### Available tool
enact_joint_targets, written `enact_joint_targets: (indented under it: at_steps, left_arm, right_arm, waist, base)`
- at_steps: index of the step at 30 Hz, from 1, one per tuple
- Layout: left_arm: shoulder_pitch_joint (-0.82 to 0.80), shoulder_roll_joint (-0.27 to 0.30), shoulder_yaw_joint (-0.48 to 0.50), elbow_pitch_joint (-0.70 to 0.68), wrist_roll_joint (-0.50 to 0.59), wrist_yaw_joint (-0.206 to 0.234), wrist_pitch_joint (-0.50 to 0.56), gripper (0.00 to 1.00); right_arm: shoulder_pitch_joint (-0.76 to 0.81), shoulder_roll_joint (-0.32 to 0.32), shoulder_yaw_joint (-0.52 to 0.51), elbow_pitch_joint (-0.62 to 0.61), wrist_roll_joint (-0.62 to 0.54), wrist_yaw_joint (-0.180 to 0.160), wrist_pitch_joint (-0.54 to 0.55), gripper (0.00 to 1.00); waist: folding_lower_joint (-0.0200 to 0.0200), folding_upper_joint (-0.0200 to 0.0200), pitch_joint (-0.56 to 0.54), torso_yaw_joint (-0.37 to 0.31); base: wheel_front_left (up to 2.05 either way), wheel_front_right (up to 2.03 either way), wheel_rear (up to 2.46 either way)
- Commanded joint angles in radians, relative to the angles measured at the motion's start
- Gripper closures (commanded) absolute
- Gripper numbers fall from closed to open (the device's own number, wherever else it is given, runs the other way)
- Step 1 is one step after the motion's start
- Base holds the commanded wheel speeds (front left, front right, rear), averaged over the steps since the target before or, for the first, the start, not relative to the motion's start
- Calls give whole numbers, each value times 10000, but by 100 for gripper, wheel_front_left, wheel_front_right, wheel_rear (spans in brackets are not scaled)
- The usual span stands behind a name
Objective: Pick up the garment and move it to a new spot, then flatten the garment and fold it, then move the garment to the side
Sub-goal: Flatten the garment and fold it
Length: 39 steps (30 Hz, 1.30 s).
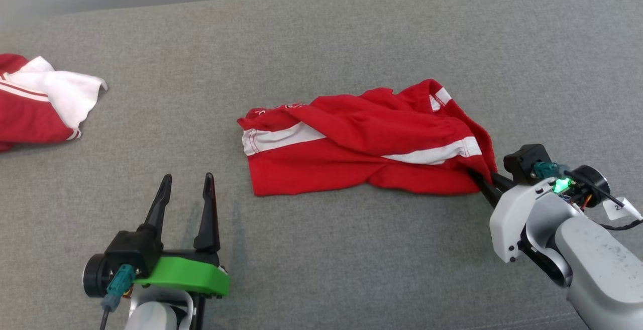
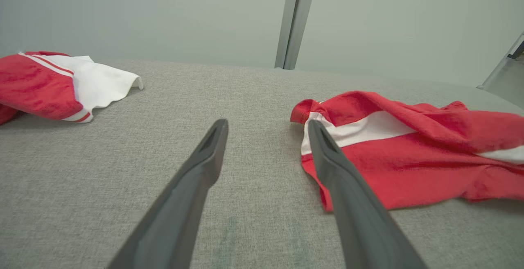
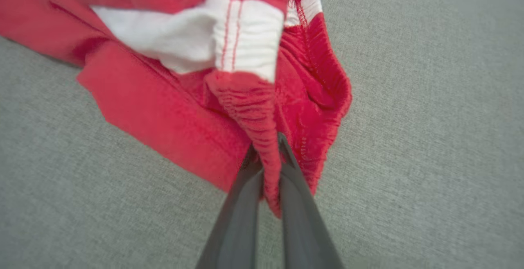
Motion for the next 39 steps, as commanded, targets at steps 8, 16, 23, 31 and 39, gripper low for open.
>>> enact_joint_targets:
  at_steps: [8, 16, 23, 31, 39]
  left_arm:
    - [-193, 23, 32, 139, 60, -79, -3, 0]
    - [-59, 23, 9, 227, -27, -70, -2, 0]
    - [55, 23, -30, 331, -48, -44, -2, 0]
    - [241, 23, -160, 331, -168, 37, -2, 0]
    - [397, 23, -221, 399, -277, 143, -2, 0]
  right_arm:
    - [337, 492, -653, 572, -228, -14, -507, 31]
    - [541, 722, -1249, 334, -725, -14, -1112, 0]
    - [903, 822, -1645, -505, -1069, -12, -1246, 0]
    - [1058, 1172, -2117, -1289, -1583, -12, -1445, 0]
    - [1346, 2449, -3361, -938, -2937, -14, -2948, 0]
  waist:
    - [0, 0, 35, 105]
    - [0, 0, -350, -32]
    - [0, 0, -861, -157]
    - [0, 0, -1319, -190]
    - [0, 0, -1582, -90]
  base:
    - [0, 0, 0]
    - [0, 0, 0]
    - [0, 0, 0]
    - [0, 0, 0]
    - [0, 0, 0]
